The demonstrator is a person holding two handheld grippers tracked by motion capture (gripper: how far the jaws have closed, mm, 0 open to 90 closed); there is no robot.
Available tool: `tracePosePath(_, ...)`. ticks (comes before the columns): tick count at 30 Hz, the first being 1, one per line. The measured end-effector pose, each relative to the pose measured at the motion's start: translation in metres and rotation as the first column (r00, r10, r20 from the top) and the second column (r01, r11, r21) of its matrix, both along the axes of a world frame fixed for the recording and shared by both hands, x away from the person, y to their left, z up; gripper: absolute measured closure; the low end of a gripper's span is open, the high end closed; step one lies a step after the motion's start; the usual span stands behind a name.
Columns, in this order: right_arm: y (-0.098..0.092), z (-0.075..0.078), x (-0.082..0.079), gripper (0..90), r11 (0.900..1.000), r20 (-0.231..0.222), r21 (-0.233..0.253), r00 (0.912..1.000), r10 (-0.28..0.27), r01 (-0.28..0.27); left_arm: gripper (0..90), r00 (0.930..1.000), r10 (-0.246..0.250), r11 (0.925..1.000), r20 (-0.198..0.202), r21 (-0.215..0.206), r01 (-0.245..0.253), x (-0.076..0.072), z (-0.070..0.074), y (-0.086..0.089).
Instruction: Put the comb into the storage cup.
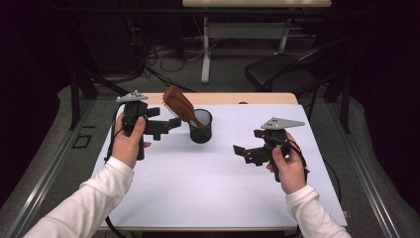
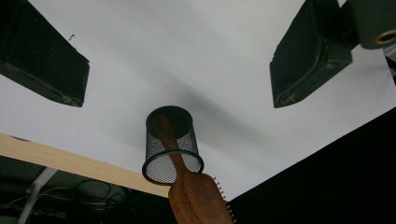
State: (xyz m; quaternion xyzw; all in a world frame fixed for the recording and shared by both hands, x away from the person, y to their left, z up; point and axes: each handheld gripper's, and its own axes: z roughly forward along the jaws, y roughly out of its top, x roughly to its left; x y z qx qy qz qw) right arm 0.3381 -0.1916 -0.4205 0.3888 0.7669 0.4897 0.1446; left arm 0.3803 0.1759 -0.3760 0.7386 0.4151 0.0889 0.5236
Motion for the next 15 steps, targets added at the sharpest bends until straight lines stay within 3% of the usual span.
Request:
tracePosePath(5,0.001,-0.003,-0.001,4.9,1.000,-0.008,-0.004,1.0000,0.001,-0.001,0.7,1.0000,0.000,1.0000,0.000,0.009,0.000,-0.004,-0.006,0.002)
tracePosePath(15,0.002,-0.006,-0.002,5.2,1.000,-0.009,0.000,0.9999,0.006,-0.006,0.7,0.9999,0.012,0.9999,-0.001,-0.011,-0.012,-0.009,-0.014,0.007)
